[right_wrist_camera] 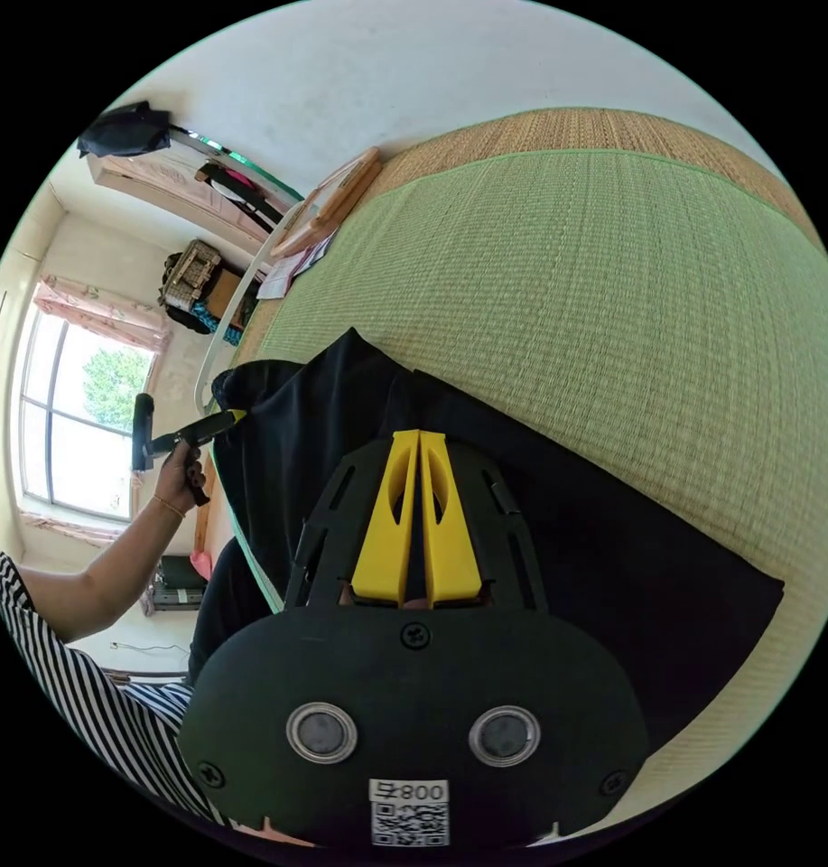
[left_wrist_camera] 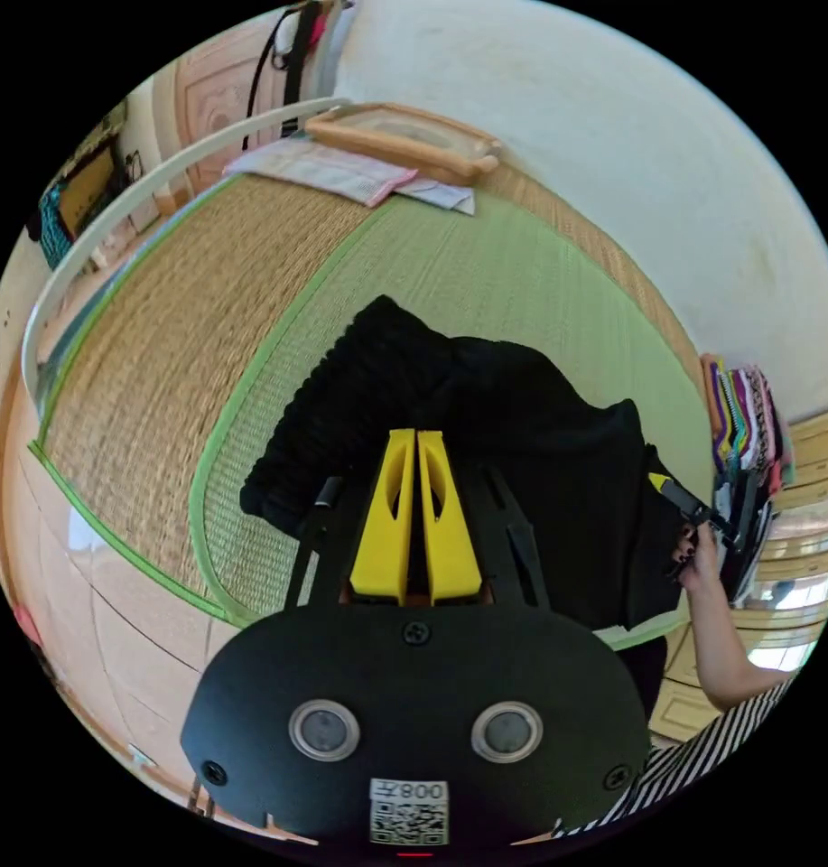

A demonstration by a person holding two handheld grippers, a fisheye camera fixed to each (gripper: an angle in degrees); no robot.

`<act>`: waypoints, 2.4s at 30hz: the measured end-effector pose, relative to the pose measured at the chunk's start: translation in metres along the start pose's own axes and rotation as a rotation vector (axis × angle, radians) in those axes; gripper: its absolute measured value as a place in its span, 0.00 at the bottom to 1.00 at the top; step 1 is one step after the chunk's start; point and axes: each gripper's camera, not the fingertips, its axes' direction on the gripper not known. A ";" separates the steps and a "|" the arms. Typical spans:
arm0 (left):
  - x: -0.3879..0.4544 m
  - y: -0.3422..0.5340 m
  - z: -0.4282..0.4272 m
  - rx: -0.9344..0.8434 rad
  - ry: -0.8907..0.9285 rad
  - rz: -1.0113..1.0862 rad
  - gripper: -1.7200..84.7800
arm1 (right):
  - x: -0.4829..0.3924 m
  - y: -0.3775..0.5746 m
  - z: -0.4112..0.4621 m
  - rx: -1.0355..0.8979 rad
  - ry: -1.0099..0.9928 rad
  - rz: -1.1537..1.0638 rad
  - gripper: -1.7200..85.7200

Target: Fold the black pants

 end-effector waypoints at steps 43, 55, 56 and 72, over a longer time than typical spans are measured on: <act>0.329 0.223 0.105 -0.346 0.393 0.782 0.06 | 0.095 0.178 -0.133 0.004 0.086 0.142 0.02; 0.518 0.304 0.166 -0.401 0.274 1.155 0.12 | 0.242 0.273 -0.198 0.161 -0.193 0.510 0.03; 0.533 0.313 0.174 -0.411 0.231 1.191 0.12 | 0.250 0.278 -0.199 0.172 -0.223 0.515 0.04; 0.609 0.376 0.199 -0.318 0.105 1.245 0.13 | 0.302 0.312 -0.224 0.210 -0.379 0.515 0.03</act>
